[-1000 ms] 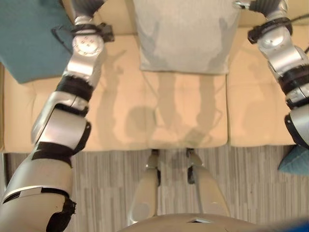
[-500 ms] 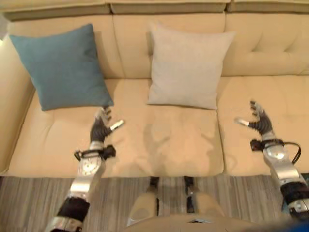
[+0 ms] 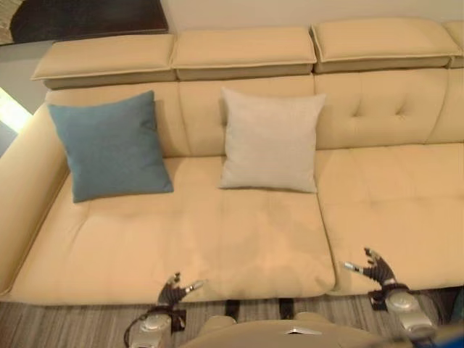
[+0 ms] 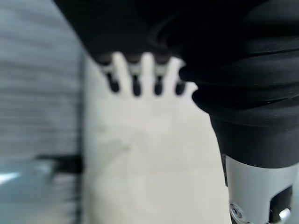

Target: Pick up all the scattered cushions and arrange them neatly on the sofa.

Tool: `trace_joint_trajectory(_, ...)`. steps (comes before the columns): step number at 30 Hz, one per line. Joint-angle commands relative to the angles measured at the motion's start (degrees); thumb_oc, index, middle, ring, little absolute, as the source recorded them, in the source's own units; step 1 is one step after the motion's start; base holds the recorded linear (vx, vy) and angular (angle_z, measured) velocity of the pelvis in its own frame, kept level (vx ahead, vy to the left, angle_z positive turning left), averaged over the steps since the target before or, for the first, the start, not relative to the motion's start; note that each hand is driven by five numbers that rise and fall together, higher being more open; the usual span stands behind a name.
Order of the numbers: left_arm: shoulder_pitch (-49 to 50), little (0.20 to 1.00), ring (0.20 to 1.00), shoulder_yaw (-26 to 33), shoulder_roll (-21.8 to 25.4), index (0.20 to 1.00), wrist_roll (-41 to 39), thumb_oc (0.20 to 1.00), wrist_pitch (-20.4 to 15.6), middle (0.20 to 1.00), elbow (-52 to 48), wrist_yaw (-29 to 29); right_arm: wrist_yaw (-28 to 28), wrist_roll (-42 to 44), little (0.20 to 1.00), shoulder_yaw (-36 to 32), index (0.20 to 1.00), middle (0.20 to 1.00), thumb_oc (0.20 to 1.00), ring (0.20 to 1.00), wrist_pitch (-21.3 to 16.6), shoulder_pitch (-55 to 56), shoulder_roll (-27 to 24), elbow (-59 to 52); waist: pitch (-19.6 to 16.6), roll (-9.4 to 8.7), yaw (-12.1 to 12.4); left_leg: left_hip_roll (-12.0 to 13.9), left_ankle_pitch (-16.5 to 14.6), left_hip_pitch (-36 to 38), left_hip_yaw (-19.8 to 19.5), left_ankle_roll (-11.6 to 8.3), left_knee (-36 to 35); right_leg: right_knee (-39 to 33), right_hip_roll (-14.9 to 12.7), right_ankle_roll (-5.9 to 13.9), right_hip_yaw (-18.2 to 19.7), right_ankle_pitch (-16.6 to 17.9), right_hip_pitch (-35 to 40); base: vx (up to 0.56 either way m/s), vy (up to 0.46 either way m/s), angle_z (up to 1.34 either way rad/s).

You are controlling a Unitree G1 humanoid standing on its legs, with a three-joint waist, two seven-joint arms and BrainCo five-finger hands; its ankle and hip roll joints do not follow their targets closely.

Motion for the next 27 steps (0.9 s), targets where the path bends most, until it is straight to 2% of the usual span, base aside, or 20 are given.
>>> trace_joint_trajectory(1, -3.9, 1.0, 1.0, 1.2, 1.4, 1.0, 1.7, 1.0, -1.0, 1.0, -0.3, -0.2, -0.1, -2.3, 1.0, 1.2, 1.0, 1.0, 1.0, 1.0, -0.6, -3.2, -1.3, -1.3, 0.7, -3.86, 1.3, -4.9, -4.0, 0.7, -5.8, -1.64, 11.7, 1.4, -3.6, 5.47, 3.6, 0.8, 0.1, -0.13, 0.075, -0.26)
trace_joint_trajectory(3, -3.9, 1.0, 1.0, 1.9, 0.7, 1.0, 1.3, 1.0, -0.6, 1.0, 1.4, -0.2, 0.3, -2.7, 1.0, 1.0, 1.0, 1.0, 1.0, 1.0, 0.5, -3.6, -1.0, 1.1, 0.6, -3.86, 1.7, -6.4, -5.3, 2.3, -9.8, -0.64, 13.2, 3.2, -3.6, 6.29, 6.2, 1.8, -1.8, -0.15, 0.117, -0.72)
trace_joint_trajectory(5, -3.7, 1.0, 1.0, 1.9, 0.7, 1.0, 1.5, 1.0, -0.5, 1.0, 0.9, -0.2, 0.3, -3.1, 1.0, 1.0, 1.0, 1.0, 1.0, 1.0, 0.9, -3.8, -1.2, 2.0, 0.6, -3.44, 1.7, -6.6, -5.5, 2.4, -10.4, -0.15, 12.1, 4.2, -3.6, 6.81, 6.9, 2.1, -2.9, -0.13, 0.126, -0.88)
trace_joint_trajectory(6, -3.3, 1.0, 1.0, 2.0, 0.7, 1.0, 1.3, 1.0, -0.3, 1.0, 1.7, -0.8, 0.3, -3.8, 1.0, 0.9, 1.0, 1.0, 1.0, 1.0, 1.3, -4.3, -0.8, 4.2, 0.9, -3.4, 1.6, -7.1, -7.2, 3.2, -8.8, 1.02, 9.7, 5.9, -3.9, 7.45, 8.2, 2.7, -5.0, -0.14, 0.179, -0.52)
trace_joint_trajectory(12, -6.3, 1.0, 1.0, -2.4, 1.6, 1.0, 5.5, 1.0, -0.1, 1.0, 1.1, -1.8, 0.1, -5.9, 1.0, 1.8, 1.0, 1.0, 1.0, 1.0, 2.9, -6.5, 1.2, 9.1, 3.0, -4.36, 1.6, -10.2, -8.0, 4.3, -5.3, 4.01, 6.7, 7.3, -5.5, 11.36, 9.9, 7.1, -10.1, -0.2, 0.171, -0.65)
trace_joint_trajectory(13, -6.3, 1.0, 1.0, -2.4, 1.6, 1.0, 5.5, 1.0, -0.1, 1.0, 1.1, -1.8, 0.1, -5.9, 1.0, 1.8, 1.0, 1.0, 1.0, 1.0, 2.9, -6.5, 1.2, 9.1, 3.0, -4.36, 1.6, -10.2, -8.0, 4.3, -5.3, 4.01, 6.7, 7.3, -5.5, 11.36, 9.9, 7.1, -10.1, -0.32, 0.123, -1.03)
trace_joint_trajectory(14, -7.9, 1.0, 1.0, -3.1, 2.2, 1.0, 7.0, 1.0, 0.3, 1.0, 1.9, -1.5, -0.1, -5.8, 1.0, 1.6, 1.0, 1.0, 1.0, 1.0, 3.5, -7.6, 2.3, 9.9, 4.7, -3.89, 2.7, -9.6, -7.5, 3.4, -3.1, 4.78, 7.2, 11.1, -5.3, 10.97, 4.5, 6.3, -13.0, -0.44, 0.142, -1.24)
trace_joint_trajectory(15, -7.8, 1.0, 1.0, -3.2, 2.2, 1.0, 8.0, 1.0, 0.9, 1.0, 2.8, -1.6, -0.4, -6.6, 1.0, 1.6, 1.0, 1.0, 1.0, 1.0, 3.6, -7.4, 2.4, 10.8, 5.1, -2.45, 4.5, -8.1, -6.5, 2.2, -1.0, 5.35, 7.4, 17.8, -8.1, 8.07, -5.1, 1.2, -12.1, -0.44, 0.143, -1.27)
trace_joint_trajectory(16, -7.8, 1.0, 1.0, -3.2, 2.2, 1.0, 8.0, 1.0, 0.9, 1.0, 2.8, -1.6, -0.4, -6.6, 1.0, 1.6, 1.0, 1.0, 1.0, 1.0, 3.6, -7.4, 2.4, 10.8, 5.0, -2.51, 4.4, -8.2, -6.4, 2.0, -1.0, 5.37, 7.3, 17.8, -8.2, 8.09, -5.1, 1.3, -12.2, -0.29, 0.1, -1.03)
trace_joint_trajectory(17, -7.4, 1.0, 1.0, -3.1, 2.2, 1.0, 8.2, 1.0, 1.2, 1.0, 3.2, -1.7, -0.4, -6.7, 1.0, 1.5, 1.0, 1.0, 1.0, 1.0, 3.5, -7.1, 2.6, 10.9, 5.0, -2.0, 5.0, -7.7, -5.9, 1.7, -0.2, 5.84, 7.3, 22.6, -8.2, 7.28, -6.7, -0.9, -11.2, -0.14, 0.021, -1.1)
trace_joint_trajectory(20, -7.0, 1.0, 1.0, -2.5, 2.0, 1.0, 8.6, 1.0, 1.9, 1.0, 4.8, -2.3, -0.1, -5.4, 1.0, -0.8, 1.0, 1.0, 1.0, 1.0, 3.7, -6.0, 3.0, 12.1, 3.4, -1.75, 6.4, -6.4, -5.4, 1.3, 2.3, 6.16, 6.5, 25.3, -9.8, 6.63, -10.4, -4.2, -6.0, -0.15, -0.053, -0.77)
trace_joint_trajectory(21, -6.4, 1.0, 1.0, -2.1, 1.8, 1.0, 9.2, 1.0, 2.1, 1.0, 5.4, -2.1, -0.4, -5.0, 1.0, -1.5, 1.0, 1.0, 1.0, 1.0, 3.8, -5.3, 3.3, 12.4, 2.7, -2.72, 7.2, -6.3, -5.3, 1.1, 3.8, 5.47, 6.2, 19.8, -9.4, 6.86, -10.7, -4.6, -2.5, -0.08, -0.197, -0.58)
trace_joint_trajectory(22, -6.5, 1.0, 1.0, -2.2, 1.7, 1.0, 9.3, 1.0, 2.1, 1.0, 5.7, -1.9, -0.3, -4.0, 1.0, -1.4, 1.0, 1.0, 1.0, 1.0, 3.6, -5.4, 3.6, 11.9, 2.4, -3.41, 6.7, -6.2, -5.2, 1.3, 3.9, 5.08, 6.1, 16.4, -7.2, 6.87, -8.0, -4.8, -1.5, -0.05, -0.23, -0.54)
trace_joint_trajectory(24, -6.5, 1.0, 1.0, -2.2, 1.6, 1.0, 9.4, 1.0, 2.0, 1.0, 5.9, -2.1, -0.3, -3.5, 1.0, -1.4, 1.0, 1.0, 1.0, 1.0, 3.6, -5.3, 3.9, 11.6, 2.0, -3.91, 6.8, -6.0, -5.1, 1.0, 4.4, 4.76, 6.1, 13.7, -6.9, 6.81, -7.8, -4.6, -1.2, -0.02, -0.135, -0.73)
trace_joint_trajectory(27, -7.4, 1.0, 1.0, -3.4, 0.6, 1.0, 10.6, 1.0, 2.2, 1.0, 5.8, -2.4, 0.2, -1.4, 1.0, -1.0, 1.0, 1.0, 1.0, 1.0, 2.9, -4.6, 4.1, 10.8, 2.0, -4.7, 5.1, -5.3, -5.5, 0.5, 5.4, 3.03, 7.8, 7.1, -4.8, 6.11, -5.9, -3.5, 1.3, -0.01, -0.177, -0.44)
